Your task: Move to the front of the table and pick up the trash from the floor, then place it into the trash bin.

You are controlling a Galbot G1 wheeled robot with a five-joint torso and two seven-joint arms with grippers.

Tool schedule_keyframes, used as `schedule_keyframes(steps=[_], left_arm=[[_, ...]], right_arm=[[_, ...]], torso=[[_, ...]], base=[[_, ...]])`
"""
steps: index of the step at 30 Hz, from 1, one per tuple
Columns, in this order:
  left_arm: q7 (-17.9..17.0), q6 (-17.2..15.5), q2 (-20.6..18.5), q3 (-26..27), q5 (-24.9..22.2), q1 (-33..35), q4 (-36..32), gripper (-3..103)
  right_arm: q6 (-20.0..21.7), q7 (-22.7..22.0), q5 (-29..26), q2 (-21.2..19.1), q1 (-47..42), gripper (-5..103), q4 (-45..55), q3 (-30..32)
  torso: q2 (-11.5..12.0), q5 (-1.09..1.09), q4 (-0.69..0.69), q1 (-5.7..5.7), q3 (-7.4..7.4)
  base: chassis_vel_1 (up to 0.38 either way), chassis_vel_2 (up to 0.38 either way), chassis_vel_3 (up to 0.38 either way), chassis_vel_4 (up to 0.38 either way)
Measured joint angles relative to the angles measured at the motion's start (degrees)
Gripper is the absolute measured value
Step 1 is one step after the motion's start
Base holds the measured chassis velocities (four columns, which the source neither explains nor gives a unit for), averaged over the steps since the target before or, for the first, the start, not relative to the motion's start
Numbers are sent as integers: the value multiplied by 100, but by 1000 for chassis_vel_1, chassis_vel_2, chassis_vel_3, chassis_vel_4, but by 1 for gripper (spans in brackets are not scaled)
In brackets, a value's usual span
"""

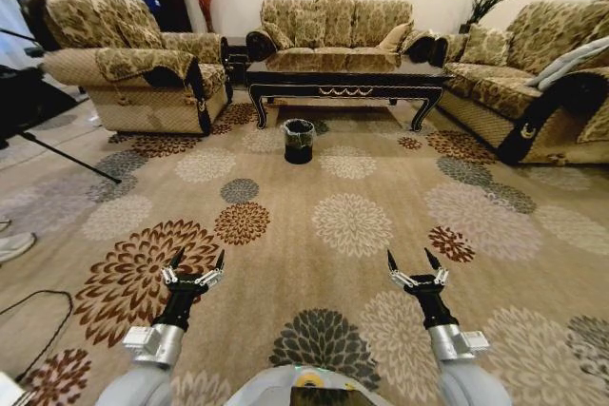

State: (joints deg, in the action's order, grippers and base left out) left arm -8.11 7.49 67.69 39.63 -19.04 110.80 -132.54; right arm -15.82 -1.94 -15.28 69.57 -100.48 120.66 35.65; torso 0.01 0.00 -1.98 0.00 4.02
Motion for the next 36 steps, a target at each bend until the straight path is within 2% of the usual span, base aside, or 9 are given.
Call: schedule_keyframes(steps=[36], left_arm=[[1,0,0,-1,0,1,0,100]], right_arm=[[0,1,0,-1,-2,100,0,0]], torso=[[0,0,0,0,-1]], base=[[27,29,-30,-34]])
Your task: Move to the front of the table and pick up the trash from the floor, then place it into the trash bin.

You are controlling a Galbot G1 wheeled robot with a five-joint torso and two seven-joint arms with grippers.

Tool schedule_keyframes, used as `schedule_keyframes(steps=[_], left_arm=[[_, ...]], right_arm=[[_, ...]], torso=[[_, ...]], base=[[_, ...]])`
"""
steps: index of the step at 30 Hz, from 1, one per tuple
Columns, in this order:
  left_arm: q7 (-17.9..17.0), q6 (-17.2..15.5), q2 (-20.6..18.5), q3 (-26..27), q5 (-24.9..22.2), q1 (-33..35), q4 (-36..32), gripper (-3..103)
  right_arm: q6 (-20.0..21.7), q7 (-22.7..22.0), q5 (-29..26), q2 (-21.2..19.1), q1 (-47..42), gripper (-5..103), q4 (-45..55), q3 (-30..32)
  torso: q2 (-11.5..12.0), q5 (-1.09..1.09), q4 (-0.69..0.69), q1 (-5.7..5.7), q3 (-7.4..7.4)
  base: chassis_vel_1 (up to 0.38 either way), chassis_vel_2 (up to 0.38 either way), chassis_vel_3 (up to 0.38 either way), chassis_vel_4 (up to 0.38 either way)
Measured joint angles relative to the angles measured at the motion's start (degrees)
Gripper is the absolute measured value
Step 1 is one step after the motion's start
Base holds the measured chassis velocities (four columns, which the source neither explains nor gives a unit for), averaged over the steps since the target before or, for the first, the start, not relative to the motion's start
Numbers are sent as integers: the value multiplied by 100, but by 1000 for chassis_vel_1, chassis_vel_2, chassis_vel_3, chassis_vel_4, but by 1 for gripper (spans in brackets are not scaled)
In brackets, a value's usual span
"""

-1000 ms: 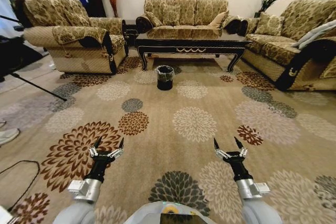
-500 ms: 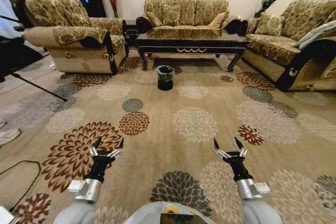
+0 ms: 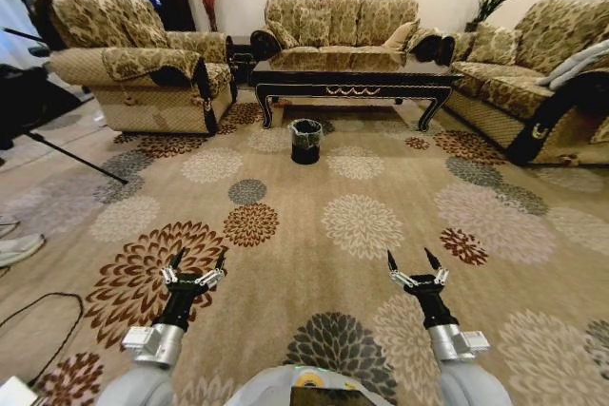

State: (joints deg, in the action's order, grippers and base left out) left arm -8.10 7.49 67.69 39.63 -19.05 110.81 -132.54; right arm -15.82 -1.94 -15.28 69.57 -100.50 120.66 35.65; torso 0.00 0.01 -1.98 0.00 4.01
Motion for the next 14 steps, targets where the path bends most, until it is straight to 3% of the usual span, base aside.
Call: schedule_keyframes(steps=[14], left_arm=[[0,0,0,0,0,0,0,100]], right_arm=[[0,0,0,0,0,100,0,0]], torso=[[0,-1,0,0,0]], base=[[-15,-8,12,6]])
